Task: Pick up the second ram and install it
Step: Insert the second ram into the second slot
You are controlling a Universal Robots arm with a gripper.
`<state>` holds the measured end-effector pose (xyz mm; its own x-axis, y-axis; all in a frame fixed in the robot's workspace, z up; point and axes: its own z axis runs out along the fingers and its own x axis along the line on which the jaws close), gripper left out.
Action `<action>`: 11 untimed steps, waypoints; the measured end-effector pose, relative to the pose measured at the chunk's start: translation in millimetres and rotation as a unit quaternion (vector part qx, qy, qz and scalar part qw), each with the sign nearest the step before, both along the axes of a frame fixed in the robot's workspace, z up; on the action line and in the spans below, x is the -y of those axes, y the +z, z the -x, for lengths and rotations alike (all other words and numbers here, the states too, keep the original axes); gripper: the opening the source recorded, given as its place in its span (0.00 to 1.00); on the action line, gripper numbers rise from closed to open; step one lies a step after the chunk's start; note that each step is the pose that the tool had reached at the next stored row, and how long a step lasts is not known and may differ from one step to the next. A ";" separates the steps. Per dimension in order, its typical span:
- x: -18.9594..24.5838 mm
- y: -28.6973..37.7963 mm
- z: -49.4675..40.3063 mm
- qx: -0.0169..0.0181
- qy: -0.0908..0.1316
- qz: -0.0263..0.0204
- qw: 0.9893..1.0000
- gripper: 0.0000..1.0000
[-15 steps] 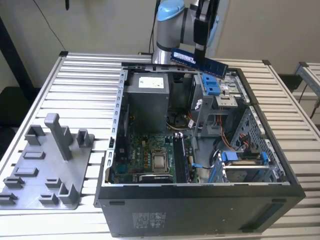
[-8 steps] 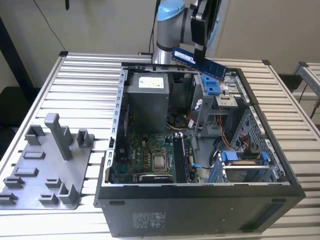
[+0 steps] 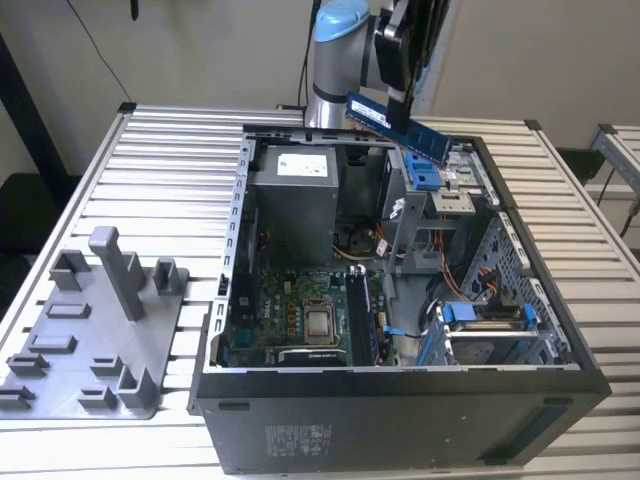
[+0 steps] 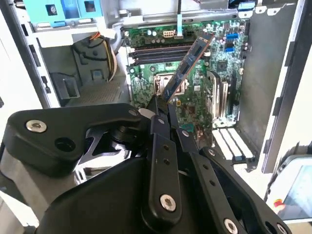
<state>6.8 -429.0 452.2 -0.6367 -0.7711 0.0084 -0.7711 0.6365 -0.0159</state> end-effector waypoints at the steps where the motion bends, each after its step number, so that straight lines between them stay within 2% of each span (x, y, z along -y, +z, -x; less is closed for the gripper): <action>1: 0.0 -0.1 0.0 0.000 -0.008 0.000 1.000 0.14; 6: 0.0 -0.8 0.0 0.000 -0.048 0.001 0.999 0.14; 9: 0.0 -1.6 0.0 0.000 -0.075 0.001 0.997 0.14; 11: 0.0 -2.1 0.0 0.000 -0.093 0.001 0.996 0.14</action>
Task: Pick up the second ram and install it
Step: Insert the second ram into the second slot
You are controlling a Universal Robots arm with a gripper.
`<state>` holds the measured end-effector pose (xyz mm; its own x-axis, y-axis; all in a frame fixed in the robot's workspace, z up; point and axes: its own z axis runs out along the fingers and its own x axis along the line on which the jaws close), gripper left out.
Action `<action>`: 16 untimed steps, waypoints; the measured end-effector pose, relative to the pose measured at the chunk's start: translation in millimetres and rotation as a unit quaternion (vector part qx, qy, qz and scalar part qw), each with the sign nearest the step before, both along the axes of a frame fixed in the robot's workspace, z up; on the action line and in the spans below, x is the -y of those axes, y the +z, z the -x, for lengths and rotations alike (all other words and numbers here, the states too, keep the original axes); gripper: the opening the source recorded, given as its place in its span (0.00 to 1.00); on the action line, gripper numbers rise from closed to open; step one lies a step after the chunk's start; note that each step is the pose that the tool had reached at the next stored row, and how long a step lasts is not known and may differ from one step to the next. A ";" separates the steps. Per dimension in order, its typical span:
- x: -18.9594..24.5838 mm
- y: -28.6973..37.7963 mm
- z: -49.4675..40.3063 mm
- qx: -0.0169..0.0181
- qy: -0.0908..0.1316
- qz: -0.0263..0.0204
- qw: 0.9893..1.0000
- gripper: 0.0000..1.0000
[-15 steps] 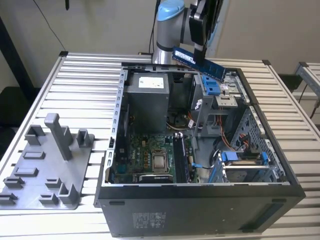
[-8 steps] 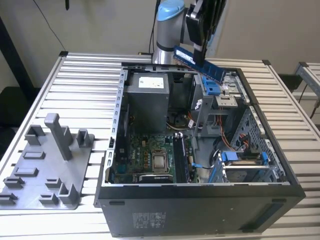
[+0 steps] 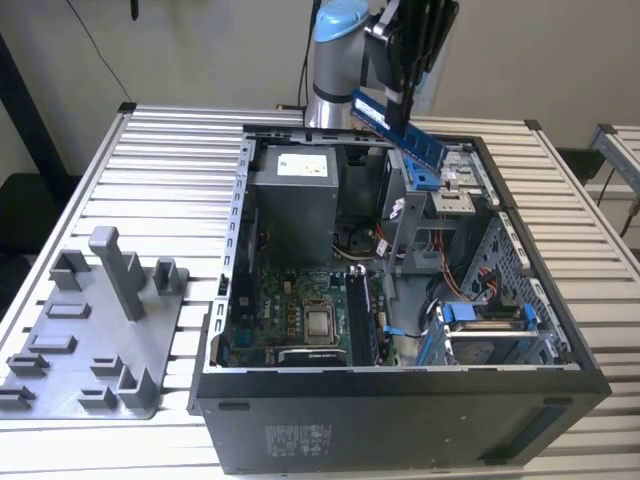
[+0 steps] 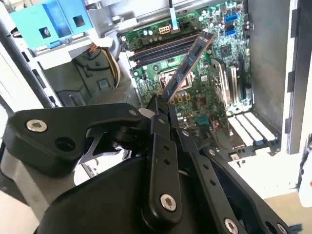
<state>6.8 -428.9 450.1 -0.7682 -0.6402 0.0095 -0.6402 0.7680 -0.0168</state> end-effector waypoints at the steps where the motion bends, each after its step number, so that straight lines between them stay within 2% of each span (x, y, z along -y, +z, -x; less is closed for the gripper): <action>1: 0.0 -0.3 0.0 0.000 -0.009 0.000 1.000 0.14; 5: 0.0 -1.3 0.0 0.000 -0.044 0.000 0.999 0.14; 9: 0.0 -1.9 0.0 0.000 -0.078 0.000 0.997 0.14; 13: 0.0 -2.5 0.0 0.000 -0.112 0.001 0.994 0.14; 16: 0.0 -3.0 0.0 0.000 -0.137 0.001 0.991 0.14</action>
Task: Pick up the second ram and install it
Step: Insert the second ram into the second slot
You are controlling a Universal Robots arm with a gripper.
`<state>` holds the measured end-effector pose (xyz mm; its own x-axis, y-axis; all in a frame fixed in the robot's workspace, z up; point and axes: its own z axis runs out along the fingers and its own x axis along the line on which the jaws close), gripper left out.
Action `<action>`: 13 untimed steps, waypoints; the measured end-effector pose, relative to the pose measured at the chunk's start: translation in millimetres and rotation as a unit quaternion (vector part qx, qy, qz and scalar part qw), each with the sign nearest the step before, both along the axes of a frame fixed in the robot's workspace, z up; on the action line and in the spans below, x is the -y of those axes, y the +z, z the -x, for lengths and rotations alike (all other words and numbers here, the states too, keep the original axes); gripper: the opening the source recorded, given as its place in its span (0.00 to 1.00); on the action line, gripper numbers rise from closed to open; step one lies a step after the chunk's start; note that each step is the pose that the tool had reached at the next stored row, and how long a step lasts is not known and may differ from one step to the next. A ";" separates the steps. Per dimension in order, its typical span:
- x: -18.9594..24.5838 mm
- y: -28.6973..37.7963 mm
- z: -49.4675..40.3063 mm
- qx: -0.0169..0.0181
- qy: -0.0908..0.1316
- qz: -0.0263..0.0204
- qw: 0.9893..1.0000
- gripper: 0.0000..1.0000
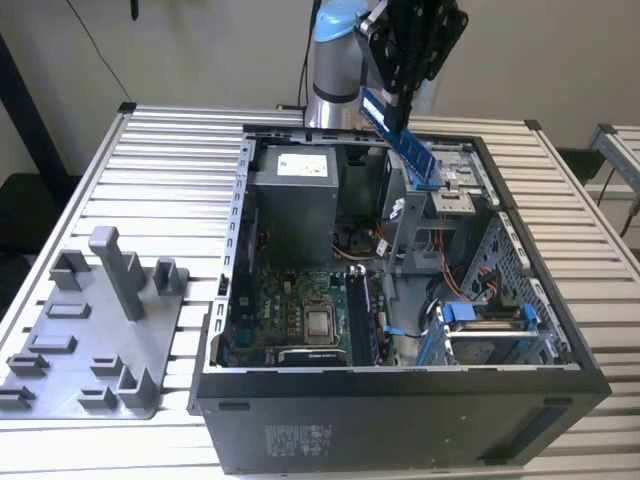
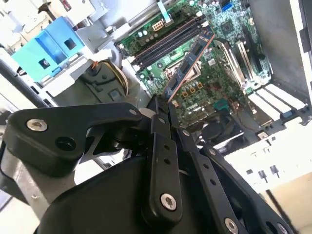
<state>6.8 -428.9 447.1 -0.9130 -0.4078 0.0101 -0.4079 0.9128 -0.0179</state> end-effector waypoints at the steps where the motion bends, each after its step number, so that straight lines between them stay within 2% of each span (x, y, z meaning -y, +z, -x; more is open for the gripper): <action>1: 0.0 -0.2 0.0 0.000 -0.009 0.000 1.000 0.14; 4: 0.0 -1.1 0.0 0.000 -0.036 0.000 0.999 0.14; 7: 0.0 -1.9 0.0 0.000 -0.063 0.000 0.998 0.14; 10: 0.0 -2.7 0.0 0.000 -0.089 0.000 0.996 0.14; 13: 0.0 -3.8 0.0 0.000 -0.116 0.000 0.993 0.14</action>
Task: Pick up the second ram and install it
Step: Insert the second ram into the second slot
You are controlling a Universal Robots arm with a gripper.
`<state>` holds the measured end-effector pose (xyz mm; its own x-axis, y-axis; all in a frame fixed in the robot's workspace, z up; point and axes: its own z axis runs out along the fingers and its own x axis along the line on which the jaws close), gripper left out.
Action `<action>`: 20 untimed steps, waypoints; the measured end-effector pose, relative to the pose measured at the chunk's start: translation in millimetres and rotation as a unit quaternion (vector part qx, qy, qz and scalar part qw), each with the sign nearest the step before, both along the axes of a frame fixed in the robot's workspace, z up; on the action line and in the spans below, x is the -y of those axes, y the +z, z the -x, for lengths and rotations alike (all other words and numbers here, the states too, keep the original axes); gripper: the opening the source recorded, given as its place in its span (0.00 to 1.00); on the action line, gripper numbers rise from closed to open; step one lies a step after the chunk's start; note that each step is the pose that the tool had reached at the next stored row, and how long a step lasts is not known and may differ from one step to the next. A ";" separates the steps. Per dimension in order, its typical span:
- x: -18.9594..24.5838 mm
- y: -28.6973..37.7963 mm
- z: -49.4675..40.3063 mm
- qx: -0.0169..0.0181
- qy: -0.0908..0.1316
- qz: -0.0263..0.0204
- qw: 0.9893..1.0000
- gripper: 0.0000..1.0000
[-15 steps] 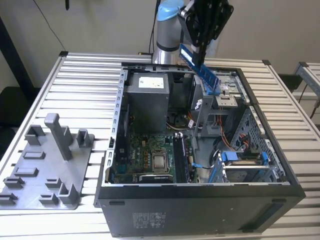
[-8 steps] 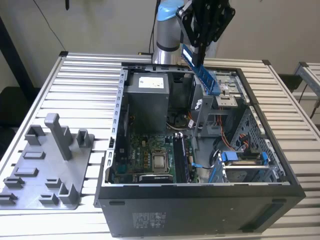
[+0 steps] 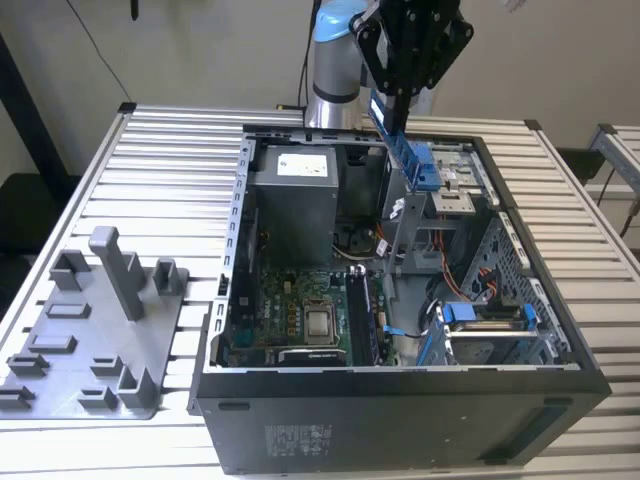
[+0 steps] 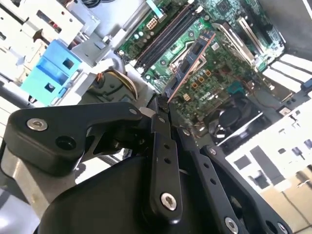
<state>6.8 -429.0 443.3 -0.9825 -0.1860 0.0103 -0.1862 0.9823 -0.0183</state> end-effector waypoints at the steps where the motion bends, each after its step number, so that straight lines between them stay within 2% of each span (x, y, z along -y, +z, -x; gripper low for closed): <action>1: 0.0 -0.5 0.0 0.000 -0.009 0.000 1.000 0.14; 4: 0.0 -1.7 0.0 0.000 -0.035 0.000 0.999 0.14; 7: 0.0 -2.8 0.0 0.000 -0.057 0.000 0.998 0.14; 14: 0.0 -5.3 0.0 0.000 -0.099 0.000 0.995 0.14; 20: 0.0 -5.4 0.0 0.000 -0.101 0.001 0.995 0.14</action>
